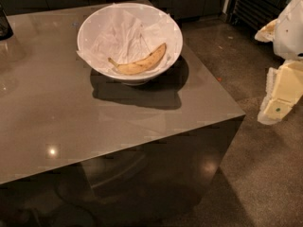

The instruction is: Pick banana from white bowl

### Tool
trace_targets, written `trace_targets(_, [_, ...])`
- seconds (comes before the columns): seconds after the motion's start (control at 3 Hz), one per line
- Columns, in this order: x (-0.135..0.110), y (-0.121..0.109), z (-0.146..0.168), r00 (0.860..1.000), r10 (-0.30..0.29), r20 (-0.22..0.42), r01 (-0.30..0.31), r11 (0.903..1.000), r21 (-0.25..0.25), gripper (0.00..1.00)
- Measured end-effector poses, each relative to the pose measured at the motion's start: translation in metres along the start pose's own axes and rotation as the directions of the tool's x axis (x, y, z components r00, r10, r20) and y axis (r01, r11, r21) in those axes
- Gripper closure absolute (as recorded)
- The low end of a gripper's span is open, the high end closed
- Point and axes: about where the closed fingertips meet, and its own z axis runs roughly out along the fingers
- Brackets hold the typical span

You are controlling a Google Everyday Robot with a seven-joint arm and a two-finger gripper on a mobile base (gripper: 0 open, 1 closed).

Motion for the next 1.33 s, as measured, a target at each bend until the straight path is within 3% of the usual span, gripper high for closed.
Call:
trace_targets(0.67, [-0.004, -0.011, -0.004, 1.000, -0.016, -0.007, 0.016, 0.9998, -0.011, 0.00])
trace_targets(1.33, [-0.031, -0.050, -0.004, 0.995, -0.097, -0.021, 0.096, 0.9952, -0.018, 0.00])
